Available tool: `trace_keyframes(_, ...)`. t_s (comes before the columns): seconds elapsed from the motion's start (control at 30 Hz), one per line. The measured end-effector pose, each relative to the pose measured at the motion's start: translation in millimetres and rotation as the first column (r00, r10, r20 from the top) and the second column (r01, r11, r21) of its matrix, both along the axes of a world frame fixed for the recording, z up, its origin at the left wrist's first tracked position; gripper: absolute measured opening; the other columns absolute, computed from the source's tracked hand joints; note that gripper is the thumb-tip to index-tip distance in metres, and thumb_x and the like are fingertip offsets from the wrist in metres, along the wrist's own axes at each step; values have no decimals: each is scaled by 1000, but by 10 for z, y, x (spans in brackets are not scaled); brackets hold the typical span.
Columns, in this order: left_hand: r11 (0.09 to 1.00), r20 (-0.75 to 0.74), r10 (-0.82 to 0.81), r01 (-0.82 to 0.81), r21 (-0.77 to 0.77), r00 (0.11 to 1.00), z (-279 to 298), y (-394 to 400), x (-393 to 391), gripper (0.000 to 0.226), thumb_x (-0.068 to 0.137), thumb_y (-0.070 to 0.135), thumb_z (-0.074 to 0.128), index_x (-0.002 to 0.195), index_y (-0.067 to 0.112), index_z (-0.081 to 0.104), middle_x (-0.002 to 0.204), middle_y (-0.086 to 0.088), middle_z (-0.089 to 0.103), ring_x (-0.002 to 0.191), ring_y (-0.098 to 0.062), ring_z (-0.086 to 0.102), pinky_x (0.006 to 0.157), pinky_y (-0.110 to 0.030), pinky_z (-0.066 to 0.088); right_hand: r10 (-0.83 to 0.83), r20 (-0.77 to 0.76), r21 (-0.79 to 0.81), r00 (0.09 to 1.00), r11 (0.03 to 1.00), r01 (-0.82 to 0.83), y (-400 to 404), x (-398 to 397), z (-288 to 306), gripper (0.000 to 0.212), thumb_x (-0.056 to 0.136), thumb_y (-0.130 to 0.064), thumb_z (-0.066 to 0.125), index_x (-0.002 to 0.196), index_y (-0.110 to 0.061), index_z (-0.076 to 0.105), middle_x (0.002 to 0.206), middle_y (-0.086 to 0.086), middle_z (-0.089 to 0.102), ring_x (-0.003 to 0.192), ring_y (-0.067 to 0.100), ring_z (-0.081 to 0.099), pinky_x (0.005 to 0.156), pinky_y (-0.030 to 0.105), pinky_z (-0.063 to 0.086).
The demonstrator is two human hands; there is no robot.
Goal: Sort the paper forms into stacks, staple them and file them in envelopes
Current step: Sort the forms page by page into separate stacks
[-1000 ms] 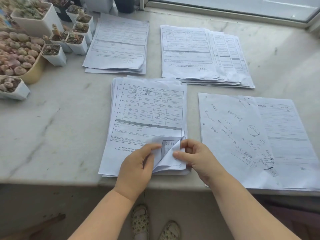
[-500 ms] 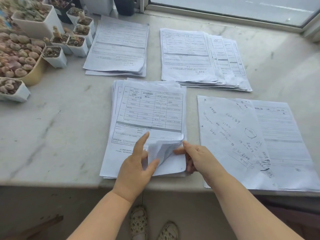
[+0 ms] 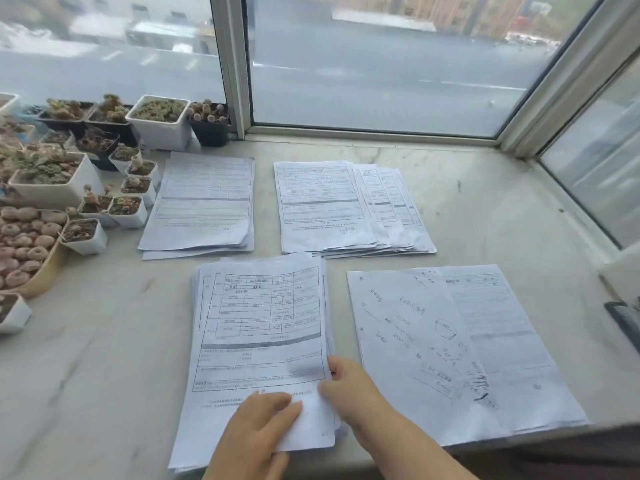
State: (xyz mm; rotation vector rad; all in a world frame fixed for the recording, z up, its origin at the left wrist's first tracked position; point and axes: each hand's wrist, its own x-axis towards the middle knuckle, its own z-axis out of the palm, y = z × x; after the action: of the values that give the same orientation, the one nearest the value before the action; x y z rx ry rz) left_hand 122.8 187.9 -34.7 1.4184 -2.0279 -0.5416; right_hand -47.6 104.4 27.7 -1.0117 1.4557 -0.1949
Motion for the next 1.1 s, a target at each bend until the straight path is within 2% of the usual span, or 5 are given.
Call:
trace_keyframes(0.27,990,160,114,-98,-105,981,436,-864,3,61,77,7,33,134,18,49,136,-8,54,127,-23,47,111,-33,29,-72,299,-213,951,967,140,-727,-185,353,33,81,-6,47,98,-18,73,103,8,74,100,29,69,95,54,50)
trace_keyframes(0.6,948,318,272,-196,-252,908,681,-2669,-512,61,79,1,31,135,10,54,140,-10,52,130,-27,46,109,-44,32,-40,597,-251,801,939,234,-2449,-583,462,31,100,-4,43,116,-19,66,110,-2,73,101,14,69,83,26,55)
trace_keyframes(0.83,970,452,136,-211,121,882,93,-3352,-610,57,80,3,44,135,18,54,141,-13,51,129,-31,46,109,-40,34,-288,248,-204,925,918,341,-2778,-1047,-74,26,97,-5,43,111,-16,62,89,6,68,63,12,63,65,25,54)
trace_keyframes(0.97,912,386,77,-221,345,919,-66,-3400,-652,64,81,49,70,139,31,49,151,2,32,139,-17,28,111,-20,16,-226,159,-177,961,951,253,-2439,-1193,-351,24,96,-3,46,99,-18,65,77,3,68,58,10,59,61,25,52)
trace_keyframes(1.1,881,335,71,-217,420,939,12,-3366,-643,75,76,66,64,141,35,43,157,8,20,144,-11,18,116,-24,14,-96,142,-120,985,986,114,-1998,-1092,-440,22,95,-5,49,96,-20,66,77,1,68,59,8,60,60,23,51)
